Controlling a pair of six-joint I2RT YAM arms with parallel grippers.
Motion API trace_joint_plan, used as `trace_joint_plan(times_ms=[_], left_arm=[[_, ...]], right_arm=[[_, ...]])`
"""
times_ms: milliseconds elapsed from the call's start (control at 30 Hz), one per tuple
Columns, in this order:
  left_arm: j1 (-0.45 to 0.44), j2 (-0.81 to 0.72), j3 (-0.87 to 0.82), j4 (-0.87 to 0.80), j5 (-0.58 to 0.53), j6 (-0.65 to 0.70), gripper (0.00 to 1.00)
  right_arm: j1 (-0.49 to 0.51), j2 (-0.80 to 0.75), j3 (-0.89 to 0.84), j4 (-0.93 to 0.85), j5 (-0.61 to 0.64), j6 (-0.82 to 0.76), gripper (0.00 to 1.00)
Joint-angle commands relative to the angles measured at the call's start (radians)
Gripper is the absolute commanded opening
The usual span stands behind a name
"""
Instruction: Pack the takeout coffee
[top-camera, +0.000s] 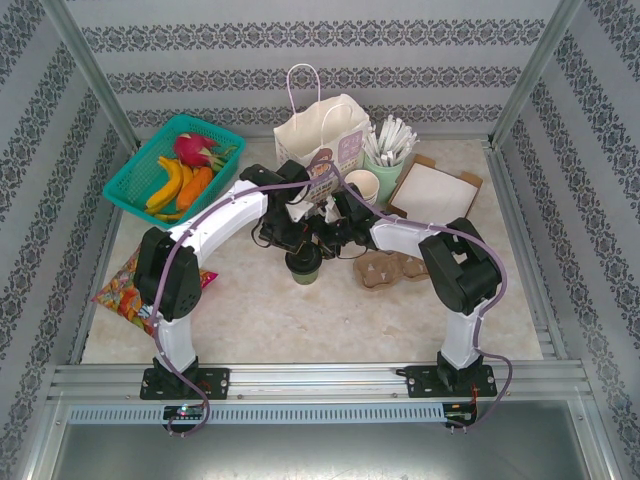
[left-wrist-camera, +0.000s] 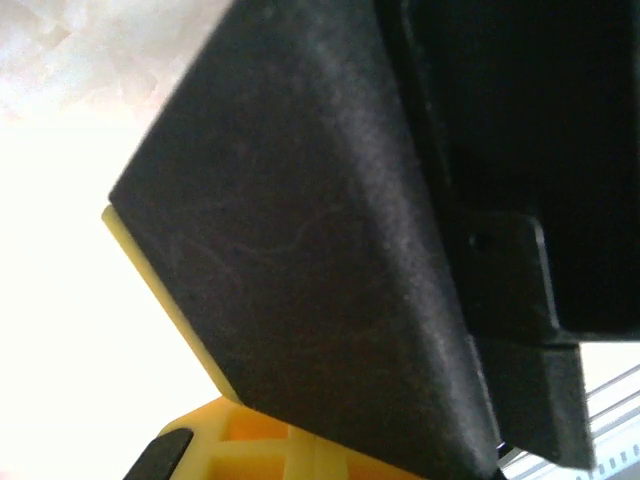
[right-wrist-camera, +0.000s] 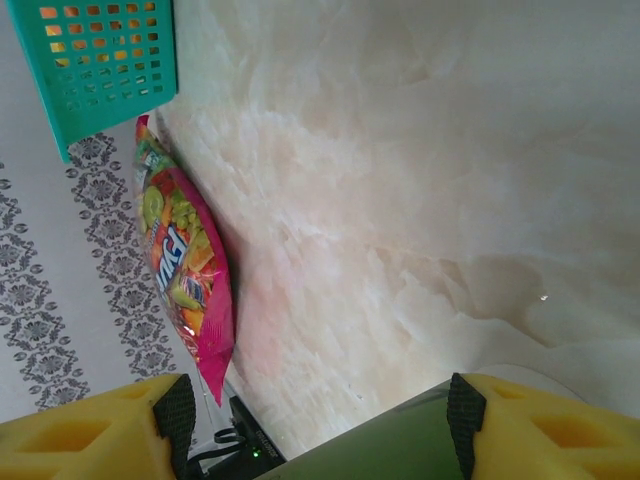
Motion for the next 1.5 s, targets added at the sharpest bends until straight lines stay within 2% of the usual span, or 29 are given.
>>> trace_joint_plan(times_ms=[0, 100, 233, 333, 600, 733, 1100, 1467], left_arm=[[-0.027, 0.092, -0.044, 0.039, -0.048, -0.026, 0.0], [-0.027, 0.078, -0.046, 0.03, -0.077, -0.041, 0.0], [-0.026, 0.061, -0.045, 0.019, -0.114, -0.066, 0.0], [-0.026, 0.051, -0.038, 0.011, -0.127, -0.1, 0.0], [-0.025, 0.05, 0.029, -0.048, -0.21, -0.251, 0.0], [-0.025, 0.045, 0.041, -0.043, -0.209, -0.303, 0.0], [-0.02, 0.073, 0.052, -0.052, -0.205, -0.34, 0.0], [-0.018, 0.085, 0.058, -0.05, -0.183, -0.336, 0.0]], right_arm=[[0.034, -0.025, 0.002, -0.071, 0.03, -0.011, 0.7], [0.026, -0.097, -0.029, -0.09, 0.104, -0.026, 0.74], [0.009, -0.221, -0.107, -0.086, 0.225, -0.035, 0.9], [-0.003, -0.303, -0.15, -0.076, 0.274, -0.037, 0.98], [-0.003, -0.49, -0.292, -0.083, 0.384, -0.094, 0.98], [-0.003, -0.537, -0.386, -0.004, 0.355, -0.126, 0.98], [0.052, -0.45, -0.444, 0.217, 0.272, -0.172, 0.97], [0.057, -0.423, -0.47, 0.261, 0.251, -0.213, 0.94]])
